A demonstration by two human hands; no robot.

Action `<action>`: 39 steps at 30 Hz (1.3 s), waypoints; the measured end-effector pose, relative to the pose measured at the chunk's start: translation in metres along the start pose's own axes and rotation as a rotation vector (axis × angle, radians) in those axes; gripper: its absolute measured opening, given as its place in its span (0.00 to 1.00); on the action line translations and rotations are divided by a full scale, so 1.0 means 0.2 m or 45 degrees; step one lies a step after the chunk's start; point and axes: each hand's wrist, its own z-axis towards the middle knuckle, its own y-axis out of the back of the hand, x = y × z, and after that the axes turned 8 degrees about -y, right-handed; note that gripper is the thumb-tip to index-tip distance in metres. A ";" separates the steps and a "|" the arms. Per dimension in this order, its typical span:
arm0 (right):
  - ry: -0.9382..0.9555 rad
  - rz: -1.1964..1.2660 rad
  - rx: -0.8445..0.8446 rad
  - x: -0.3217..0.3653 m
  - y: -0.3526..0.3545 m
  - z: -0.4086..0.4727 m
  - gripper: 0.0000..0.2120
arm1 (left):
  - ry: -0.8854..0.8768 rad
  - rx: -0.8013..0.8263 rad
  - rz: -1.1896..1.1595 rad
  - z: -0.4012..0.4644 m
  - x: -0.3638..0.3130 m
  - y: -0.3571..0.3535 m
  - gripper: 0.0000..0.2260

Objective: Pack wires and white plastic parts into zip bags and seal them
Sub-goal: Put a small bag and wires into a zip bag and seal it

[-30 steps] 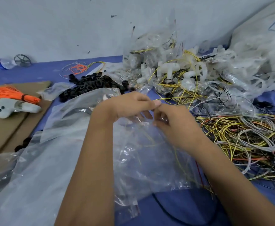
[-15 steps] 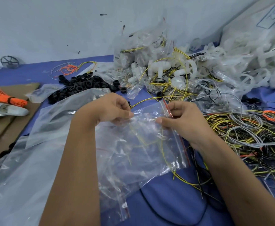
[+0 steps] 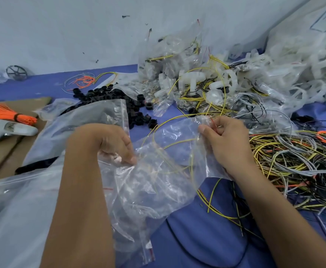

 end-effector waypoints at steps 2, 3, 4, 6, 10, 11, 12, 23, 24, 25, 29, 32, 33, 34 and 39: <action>0.125 -0.224 -0.041 0.00 0.00 0.00 0.19 | -0.046 -0.182 0.054 0.00 0.01 0.01 0.07; 0.186 -0.324 -0.050 0.00 0.00 0.00 0.21 | -0.075 -0.298 0.100 0.00 0.00 0.02 0.08; 0.228 -0.381 -0.049 0.00 0.00 -0.01 0.22 | -0.097 -0.412 0.127 -0.01 0.00 0.03 0.09; 0.274 -0.404 -0.060 -0.01 0.00 -0.01 0.21 | -0.100 -0.550 0.167 -0.03 -0.02 0.05 0.08; 0.199 -0.272 -0.163 -0.02 0.00 0.00 0.07 | -0.014 -0.461 0.287 -0.08 -0.05 0.06 0.07; 0.187 -0.260 -0.177 -0.01 -0.01 -0.01 0.09 | 0.013 -0.441 0.288 -0.09 -0.05 0.06 0.07; 0.198 -0.260 -0.186 -0.02 -0.01 -0.01 0.10 | 0.034 -0.434 0.281 -0.10 -0.05 0.06 0.07; -0.368 0.802 1.050 0.07 -0.01 -0.06 0.16 | -0.465 -0.598 -0.314 -0.03 -0.21 -0.01 0.19; -0.336 0.797 1.113 0.07 0.00 -0.06 0.18 | -0.446 -0.456 -0.361 -0.02 -0.25 -0.04 0.23; -0.284 0.753 1.132 0.06 -0.01 -0.07 0.22 | -0.409 -0.342 -0.363 0.00 -0.29 -0.07 0.27; -0.093 0.457 1.075 0.06 -0.04 -0.10 0.34 | -0.328 -0.189 -0.270 0.05 -0.39 -0.14 0.34; -0.014 0.293 0.970 0.05 -0.05 -0.11 0.45 | -0.326 -0.143 -0.188 0.05 -0.40 -0.16 0.28; -0.011 0.283 0.944 0.05 -0.05 -0.11 0.48 | -0.324 -0.124 -0.159 0.05 -0.40 -0.16 0.26; -0.003 0.282 0.924 0.05 -0.06 -0.12 0.51 | -0.318 -0.116 -0.140 0.05 -0.41 -0.16 0.24; 0.098 0.147 0.763 0.06 -0.10 -0.12 0.58 | -0.300 -0.205 -0.079 0.06 -0.43 -0.18 0.09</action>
